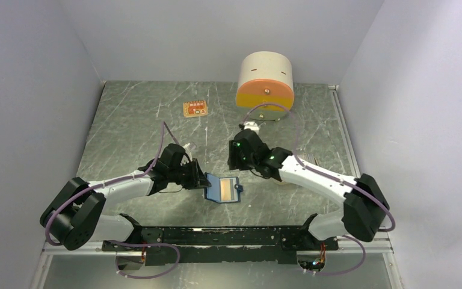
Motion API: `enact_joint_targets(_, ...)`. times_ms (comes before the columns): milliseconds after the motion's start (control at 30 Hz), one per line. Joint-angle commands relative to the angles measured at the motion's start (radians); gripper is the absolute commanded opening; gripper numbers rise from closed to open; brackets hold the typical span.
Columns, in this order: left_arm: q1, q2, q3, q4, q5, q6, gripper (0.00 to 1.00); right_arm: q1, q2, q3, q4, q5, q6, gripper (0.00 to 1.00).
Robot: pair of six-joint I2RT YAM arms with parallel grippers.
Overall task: Put the credit cards into the card holder
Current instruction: Insert the credit card into the card holder, then pick up the credit card from the storage box.
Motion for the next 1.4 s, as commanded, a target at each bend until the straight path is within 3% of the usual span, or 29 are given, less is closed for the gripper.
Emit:
enact_joint_targets(0,0.006,-0.004,0.009,0.031,0.007,0.02,0.22,-0.067,-0.081,0.049,-0.262,0.198,-0.087,0.59)
enact_joint_targets(433,0.006,0.002,0.036,0.041,0.076,0.034,0.23,-0.357,-0.115,0.076,-0.549,0.468,-0.174,0.68)
enact_joint_targets(833,0.006,0.036,0.013,0.067,0.081,0.028,0.23,-0.463,0.039,0.047,-0.424,0.469,-0.293,0.69)
enact_joint_targets(1367,0.006,0.033,0.008,0.057,0.07,0.029,0.22,-0.503,0.209,0.076,-0.44,0.526,-0.309,0.69)
